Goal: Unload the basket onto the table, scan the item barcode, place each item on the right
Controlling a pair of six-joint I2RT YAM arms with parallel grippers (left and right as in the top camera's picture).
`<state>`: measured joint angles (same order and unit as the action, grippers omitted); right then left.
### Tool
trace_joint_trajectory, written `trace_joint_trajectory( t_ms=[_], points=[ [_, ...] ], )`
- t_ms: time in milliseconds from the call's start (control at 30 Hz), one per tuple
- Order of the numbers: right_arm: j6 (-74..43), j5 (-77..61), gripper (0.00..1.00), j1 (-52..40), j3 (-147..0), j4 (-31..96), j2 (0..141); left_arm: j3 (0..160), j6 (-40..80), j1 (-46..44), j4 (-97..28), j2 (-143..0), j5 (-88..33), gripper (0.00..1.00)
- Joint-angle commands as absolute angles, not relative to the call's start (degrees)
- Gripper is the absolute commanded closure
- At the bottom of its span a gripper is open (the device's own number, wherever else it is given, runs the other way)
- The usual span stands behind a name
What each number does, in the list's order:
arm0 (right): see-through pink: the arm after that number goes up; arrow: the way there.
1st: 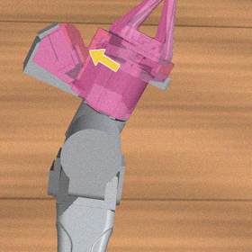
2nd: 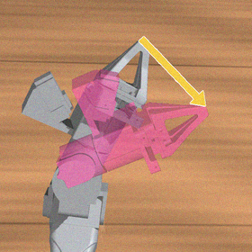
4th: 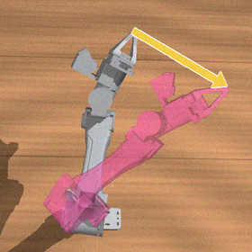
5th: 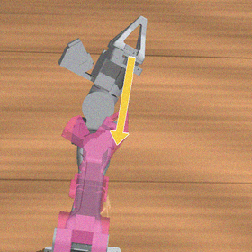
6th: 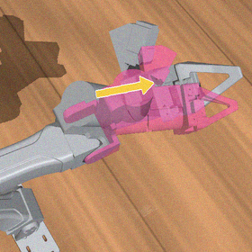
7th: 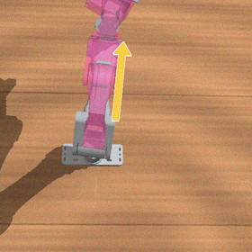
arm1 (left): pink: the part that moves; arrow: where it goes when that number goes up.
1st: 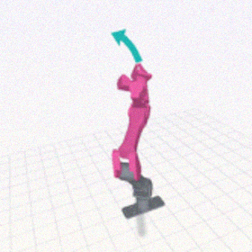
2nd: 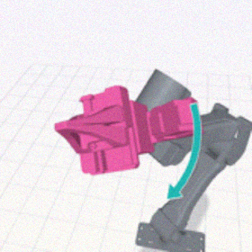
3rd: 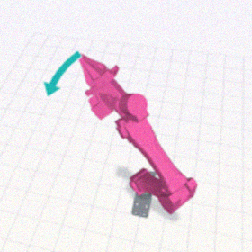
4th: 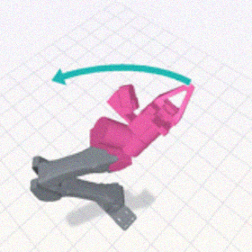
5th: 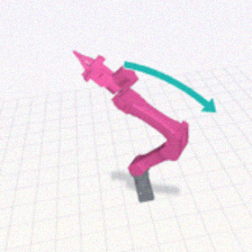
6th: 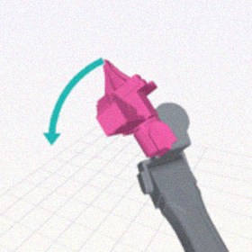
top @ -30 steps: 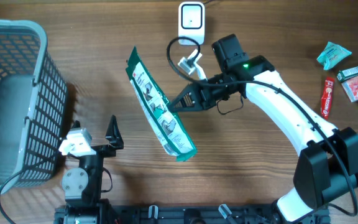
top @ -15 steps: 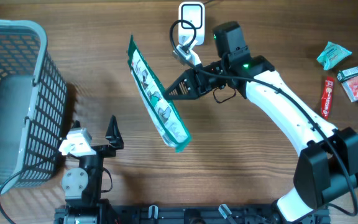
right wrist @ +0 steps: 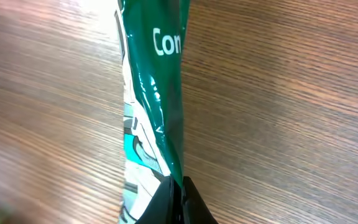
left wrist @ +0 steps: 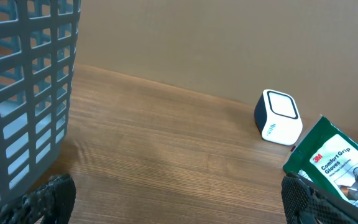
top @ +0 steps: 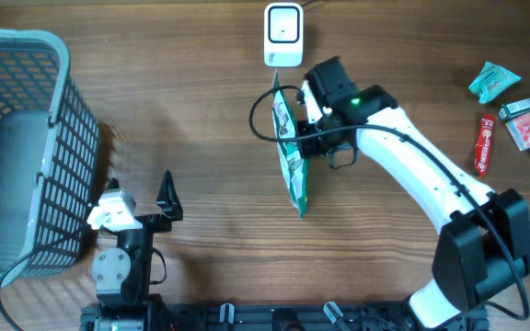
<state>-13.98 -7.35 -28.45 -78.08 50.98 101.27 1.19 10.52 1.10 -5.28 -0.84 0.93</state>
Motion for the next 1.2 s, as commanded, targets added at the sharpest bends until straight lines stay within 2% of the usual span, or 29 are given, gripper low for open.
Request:
trace_joint_trajectory(
  t_ms=[0, 167, 200, 233, 267, 400, 433, 567, 800, 833, 867, 900, 933, 967, 1000, 1100, 1167],
  points=[
    [-13.47, -2.85, 0.96, -33.93, -78.26, 51.7, 104.25, 0.86, 9.41, 0.91, -5.17, -0.56, 0.45, 0.0],
    [-14.31, -2.83, 0.96, -43.59, -78.48, 50.87, 104.25, 0.86, 9.41, 0.91, -5.17, -0.56, 0.45, 0.0],
    [-15.2, -2.87, 0.66, -45.63, -78.48, 50.92, 104.25, 0.86, 9.41, 0.91, -5.17, -0.56, 0.45, 0.0],
    [-15.2, -3.64, 0.26, -46.81, -78.48, 50.89, 104.25, 0.86, 9.41, 0.91, -5.17, -0.56, 0.45, 0.0],
    [-15.2, -3.86, 0.0, -47.55, -78.48, 50.87, 104.25, 0.86, 9.41, 0.91, -5.17, -0.56, 0.45, 0.0],
    [-15.16, 0.49, 0.0, -47.75, -78.46, 51.09, 104.27, 0.86, 9.41, 0.91, -5.17, -0.56, 0.45, 0.0],
    [-14.26, 4.86, 0.0, -47.55, -78.06, 51.03, 104.73, 0.86, 9.41, 0.91, -5.17, -0.56, 0.45, 0.0],
    [-6.31, 6.79, 0.0, -47.16, -75.44, 50.06, 109.75, 0.86, 9.41, 0.91, -5.17, -0.56, 0.45, 0.0],
    [-4.82, 6.26, 0.01, -44.88, -75.4, 49.23, 118.8, 0.86, 9.41, 0.91, -5.17, -0.56, 0.45, 0.0],
    [-3.88, 3.55, 0.14, -43.97, -75.4, 49.28, 119.66, 0.86, 9.41, 0.91, -5.17, -0.56, 0.45, 0.0],
    [-2.44, -0.71, 0.48, -43.05, -75.4, 49.84, 120.07, 0.86, 9.41, 0.91, -5.17, -0.56, 0.45, 0.0],
    [-1.43, -3.7, 0.72, -42.57, -75.42, 50.52, 120.09, 0.86, 9.41, 0.91, -5.17, -0.56, 0.45, 0.0],
    [-1.54, -5.32, 0.85, -42.33, -75.7, 51.24, 120.01, 0.86, 9.41, 0.91, -5.17, -0.56, 0.45, 0.0],
    [-1.69, -7.25, 0.94, -42.02, -76.77, 52.71, 120.01, 0.86, 9.41, 0.91, -5.17, -0.56, 0.45, 0.0],
    [-1.65, -9.8, 0.96, -41.6, -79.0, 55.31, 119.94, 0.86, 9.41, 0.91, -5.17, -0.56, 0.45, 0.0],
    [0.58, -20.08, 0.96, -40.58, -87.85, 65.21, 118.32, 0.86, 9.41, 0.91, -5.17, -0.56, 0.45, 0.0],
    [7.6, -35.66, 0.96, -38.63, -96.42, 75.07, 116.97, 0.86, 9.41, 0.91, -5.17, -0.56, 0.45, 0.0]
  ],
)
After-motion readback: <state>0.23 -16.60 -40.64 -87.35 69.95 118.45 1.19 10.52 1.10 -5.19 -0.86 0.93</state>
